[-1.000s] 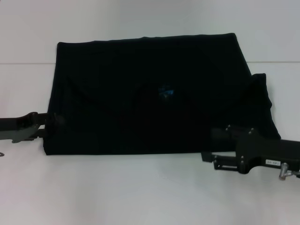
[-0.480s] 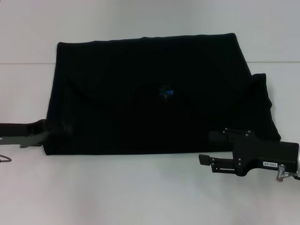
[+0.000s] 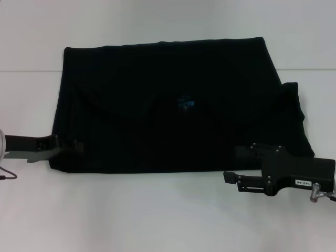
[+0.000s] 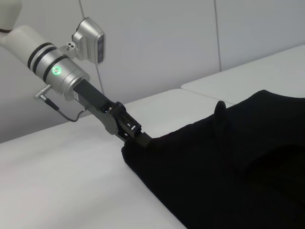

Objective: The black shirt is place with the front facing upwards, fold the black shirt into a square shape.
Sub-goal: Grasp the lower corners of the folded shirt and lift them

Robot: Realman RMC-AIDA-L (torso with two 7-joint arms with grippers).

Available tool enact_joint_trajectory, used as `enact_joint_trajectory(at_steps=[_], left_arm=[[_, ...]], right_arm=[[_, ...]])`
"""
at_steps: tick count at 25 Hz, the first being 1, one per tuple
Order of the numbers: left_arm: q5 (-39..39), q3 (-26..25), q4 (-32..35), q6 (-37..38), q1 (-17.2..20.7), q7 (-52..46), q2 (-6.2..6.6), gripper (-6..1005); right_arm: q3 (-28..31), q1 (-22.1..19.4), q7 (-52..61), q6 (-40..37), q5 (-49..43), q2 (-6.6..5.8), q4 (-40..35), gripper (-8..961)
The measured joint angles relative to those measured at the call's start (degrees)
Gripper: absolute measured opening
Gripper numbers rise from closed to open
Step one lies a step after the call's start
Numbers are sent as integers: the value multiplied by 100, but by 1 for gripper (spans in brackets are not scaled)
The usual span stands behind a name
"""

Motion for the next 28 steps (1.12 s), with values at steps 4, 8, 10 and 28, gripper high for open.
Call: enact_joint_trajectory(at_steps=[4, 8, 10, 28], left_arm=[[49, 4, 2, -9, -6, -5, -2, 493], [68, -27, -3, -9, -10, -10, 4, 410], [70, -26, -24, -9, -10, -14, 13, 368], [81, -18, 19, 215, -25, -17, 66, 32]], right_arm=[[34, -22, 45, 0, 0, -14, 0, 818], [45, -24, 279, 0, 3, -81, -35, 817], [47, -22, 633, 13, 5, -124, -167, 817], [-175, 1131, 7825, -84, -2941, -1330, -1562, 805]])
